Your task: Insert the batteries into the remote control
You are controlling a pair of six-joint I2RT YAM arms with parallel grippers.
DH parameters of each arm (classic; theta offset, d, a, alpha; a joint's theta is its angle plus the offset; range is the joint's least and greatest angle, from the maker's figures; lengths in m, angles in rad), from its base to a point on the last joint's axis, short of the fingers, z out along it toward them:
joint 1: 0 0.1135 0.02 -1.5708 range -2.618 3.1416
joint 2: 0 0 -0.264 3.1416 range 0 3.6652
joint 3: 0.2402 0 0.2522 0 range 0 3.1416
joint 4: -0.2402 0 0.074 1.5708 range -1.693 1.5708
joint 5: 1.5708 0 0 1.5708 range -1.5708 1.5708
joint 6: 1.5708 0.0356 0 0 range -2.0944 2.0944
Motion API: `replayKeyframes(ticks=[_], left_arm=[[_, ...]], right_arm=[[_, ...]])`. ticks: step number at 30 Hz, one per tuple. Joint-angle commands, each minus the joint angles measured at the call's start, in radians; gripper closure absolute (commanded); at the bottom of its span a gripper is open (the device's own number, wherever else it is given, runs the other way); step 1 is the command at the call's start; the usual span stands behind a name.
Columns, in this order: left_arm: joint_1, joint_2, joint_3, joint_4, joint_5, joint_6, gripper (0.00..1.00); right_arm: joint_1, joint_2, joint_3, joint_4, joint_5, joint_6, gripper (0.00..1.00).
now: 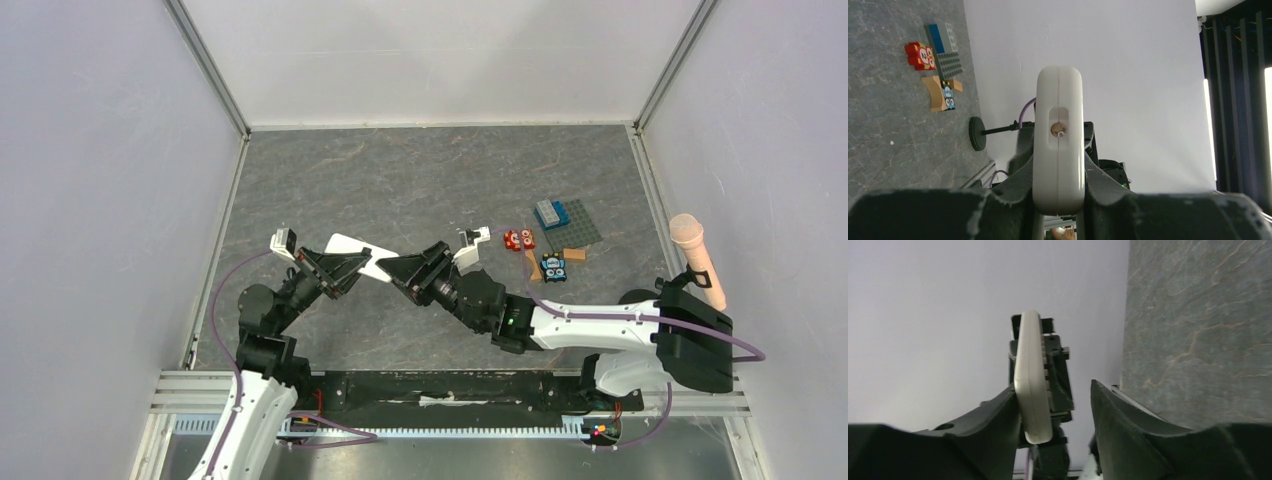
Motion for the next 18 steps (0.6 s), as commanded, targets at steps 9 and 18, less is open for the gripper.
replayKeyframes(ticks=[9, 18], left_arm=[[-0.005, -0.039, 0.059, -0.073, 0.047, 0.087, 0.98], [-0.004, 0.130, 0.197, -0.133, 0.354, 0.355, 0.98]], right_arm=[[-0.083, -0.274, -0.137, 0.021, -0.152, -0.306, 0.16], [-0.211, -0.345, -0.020, -0.238, -0.635, -0.734, 0.14]])
